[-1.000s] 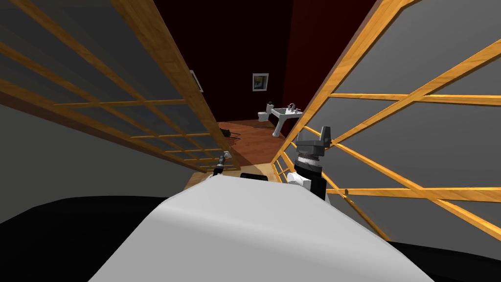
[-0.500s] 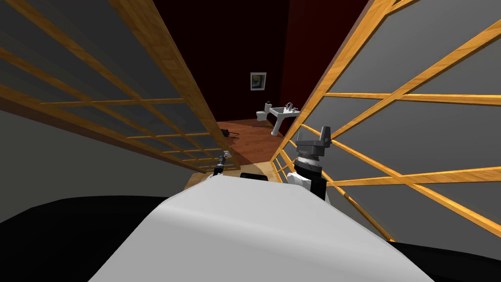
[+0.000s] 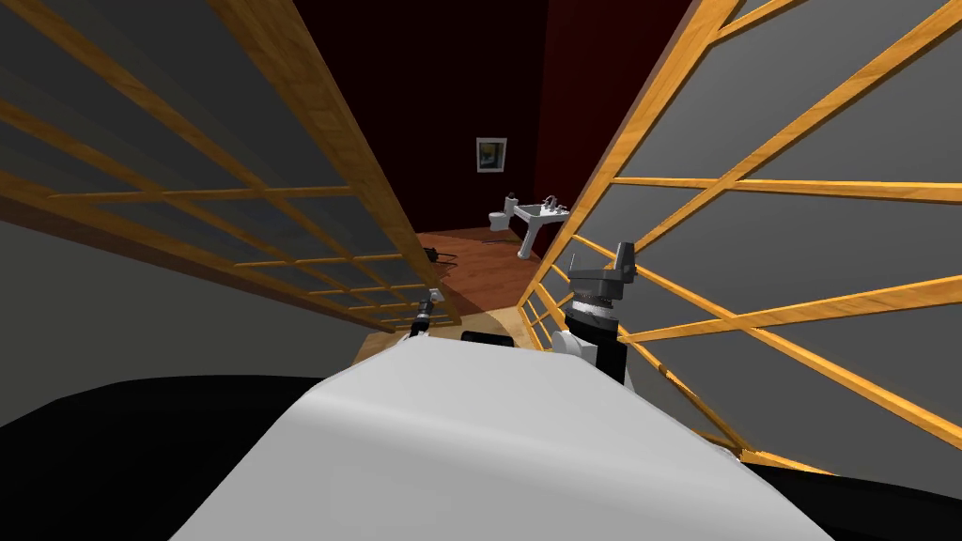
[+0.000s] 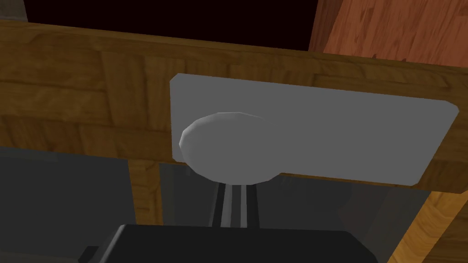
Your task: Pull the door open
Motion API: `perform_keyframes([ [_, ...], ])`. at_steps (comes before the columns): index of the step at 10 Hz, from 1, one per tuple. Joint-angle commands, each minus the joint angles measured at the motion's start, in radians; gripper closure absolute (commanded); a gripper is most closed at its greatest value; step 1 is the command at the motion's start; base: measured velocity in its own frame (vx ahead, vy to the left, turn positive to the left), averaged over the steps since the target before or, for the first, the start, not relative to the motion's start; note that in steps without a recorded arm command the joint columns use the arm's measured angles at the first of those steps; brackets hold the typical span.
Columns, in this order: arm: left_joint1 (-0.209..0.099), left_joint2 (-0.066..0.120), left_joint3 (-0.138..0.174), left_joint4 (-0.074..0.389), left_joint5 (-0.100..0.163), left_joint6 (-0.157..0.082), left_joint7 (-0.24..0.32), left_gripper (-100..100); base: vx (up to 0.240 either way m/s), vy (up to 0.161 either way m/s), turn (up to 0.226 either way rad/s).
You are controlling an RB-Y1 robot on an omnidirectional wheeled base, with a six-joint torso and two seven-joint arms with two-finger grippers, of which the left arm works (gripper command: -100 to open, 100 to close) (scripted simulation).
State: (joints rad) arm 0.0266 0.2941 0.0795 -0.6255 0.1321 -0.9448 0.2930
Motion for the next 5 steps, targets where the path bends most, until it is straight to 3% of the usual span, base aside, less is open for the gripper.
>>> perform_keyframes([
  [1,-0.022,-0.012,-0.011,0.020,0.010,-0.013,0.050,100,-0.060,0.021,-0.087],
  [2,-0.015,-0.005,-0.007,0.017,0.025,0.001,0.067,-100,-0.074,0.029,-0.050],
  [5,-0.020,-0.013,-0.016,0.012,0.050,0.007,0.127,-100,-0.076,-0.005,-0.023],
])
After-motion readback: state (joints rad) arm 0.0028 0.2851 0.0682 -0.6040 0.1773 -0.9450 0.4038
